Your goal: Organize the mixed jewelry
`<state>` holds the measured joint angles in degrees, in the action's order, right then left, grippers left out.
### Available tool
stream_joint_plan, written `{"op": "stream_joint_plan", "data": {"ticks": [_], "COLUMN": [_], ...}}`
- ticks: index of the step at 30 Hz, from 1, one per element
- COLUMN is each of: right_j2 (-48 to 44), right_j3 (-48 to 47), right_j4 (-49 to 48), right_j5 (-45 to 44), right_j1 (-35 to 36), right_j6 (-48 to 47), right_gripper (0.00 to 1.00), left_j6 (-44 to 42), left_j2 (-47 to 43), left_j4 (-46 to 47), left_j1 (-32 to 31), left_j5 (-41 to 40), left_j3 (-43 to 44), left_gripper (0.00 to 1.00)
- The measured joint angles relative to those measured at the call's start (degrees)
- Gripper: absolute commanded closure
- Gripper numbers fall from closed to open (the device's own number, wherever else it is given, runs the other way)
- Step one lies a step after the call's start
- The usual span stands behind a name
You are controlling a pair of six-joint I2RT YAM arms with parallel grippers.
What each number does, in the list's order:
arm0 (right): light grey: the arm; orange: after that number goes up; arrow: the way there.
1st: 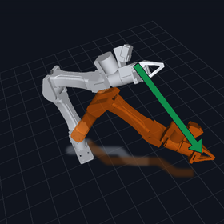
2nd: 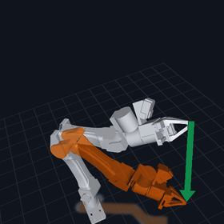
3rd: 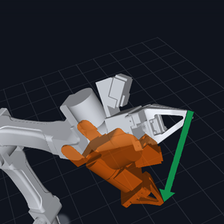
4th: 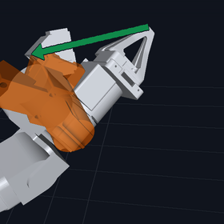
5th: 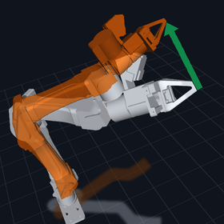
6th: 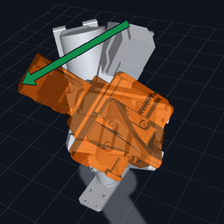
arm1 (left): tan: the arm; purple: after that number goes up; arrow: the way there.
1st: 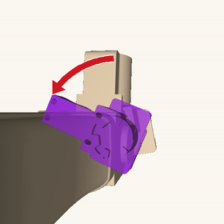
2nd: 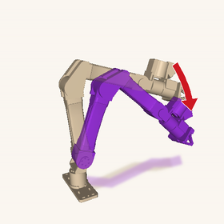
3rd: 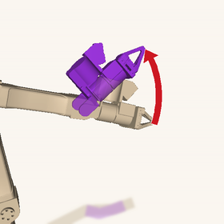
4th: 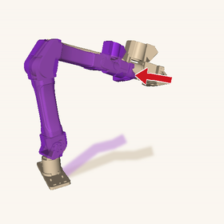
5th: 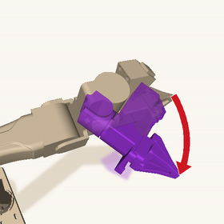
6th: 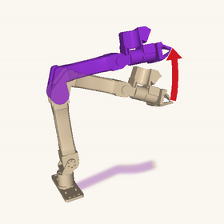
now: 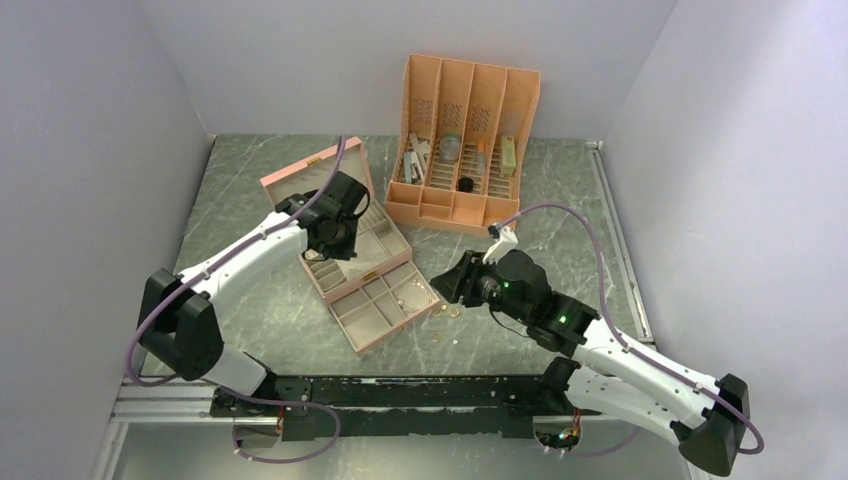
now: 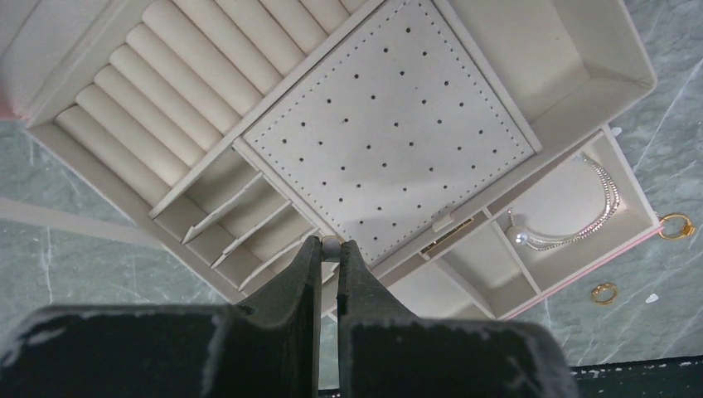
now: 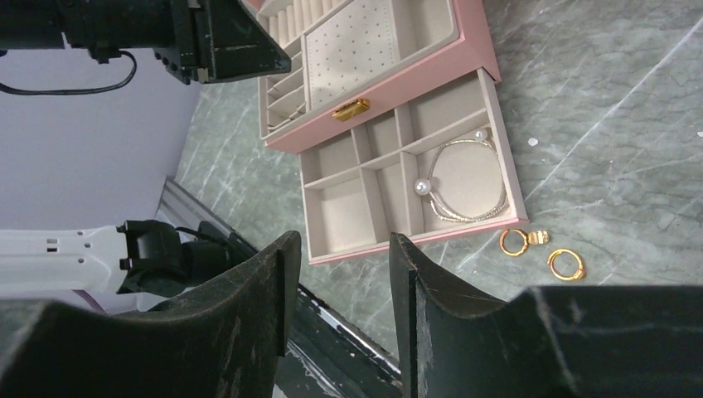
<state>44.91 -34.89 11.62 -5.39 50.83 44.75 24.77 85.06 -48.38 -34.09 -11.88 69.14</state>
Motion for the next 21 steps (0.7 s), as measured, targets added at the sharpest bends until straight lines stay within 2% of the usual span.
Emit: {"op": "stream_joint_plan", "data": {"ticks": [11, 21], "right_j2": [2.4, 2.4], "right_j3": [0.4, 0.4], "right_j4": [-1.0, -1.0], "right_j5": [0.9, 0.9], "right_j1": [0.0, 0.0], "right_j6": [0.0, 0.0], "right_gripper": [0.53, 0.53], "left_j6": [-3.4, -4.5], "left_j2": [4.9, 6.2], "left_j4": [0.8, 1.0], "left_j1": [1.6, 1.6], "left_j5": [4.1, 4.7], "left_j3": [0.0, 0.2], "left_gripper": [0.95, 0.95]}}
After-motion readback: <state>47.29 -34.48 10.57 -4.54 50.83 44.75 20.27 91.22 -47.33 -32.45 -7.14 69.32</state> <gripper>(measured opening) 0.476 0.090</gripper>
